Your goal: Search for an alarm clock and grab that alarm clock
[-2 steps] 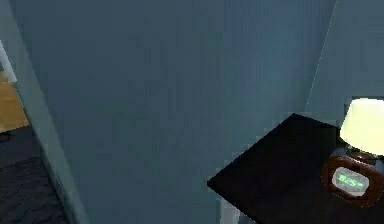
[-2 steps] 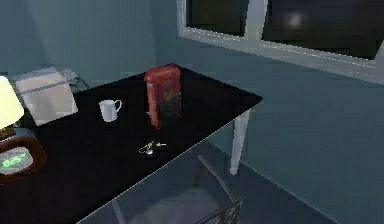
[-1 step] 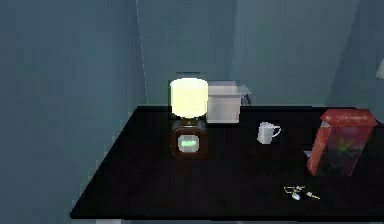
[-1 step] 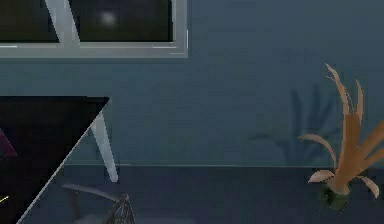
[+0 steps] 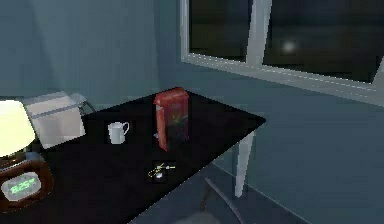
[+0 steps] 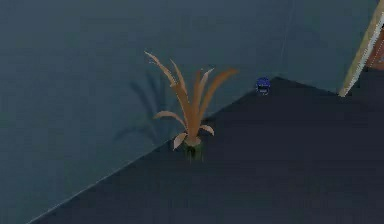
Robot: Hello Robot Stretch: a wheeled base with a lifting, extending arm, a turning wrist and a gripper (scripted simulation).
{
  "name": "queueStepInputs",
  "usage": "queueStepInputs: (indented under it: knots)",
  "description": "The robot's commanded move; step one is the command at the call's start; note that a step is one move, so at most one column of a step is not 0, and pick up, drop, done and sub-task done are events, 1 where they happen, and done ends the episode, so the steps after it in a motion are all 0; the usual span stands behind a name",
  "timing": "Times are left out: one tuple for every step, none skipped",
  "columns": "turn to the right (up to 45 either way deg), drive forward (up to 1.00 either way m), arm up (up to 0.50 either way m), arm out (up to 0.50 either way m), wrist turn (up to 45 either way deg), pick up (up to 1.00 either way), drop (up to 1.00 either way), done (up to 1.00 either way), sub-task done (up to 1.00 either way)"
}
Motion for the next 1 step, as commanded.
queueStepInputs:
  knots:
    - [18.0,0.0,0.0,0.0,0.0,0.0,0.0,0.0,0.0]
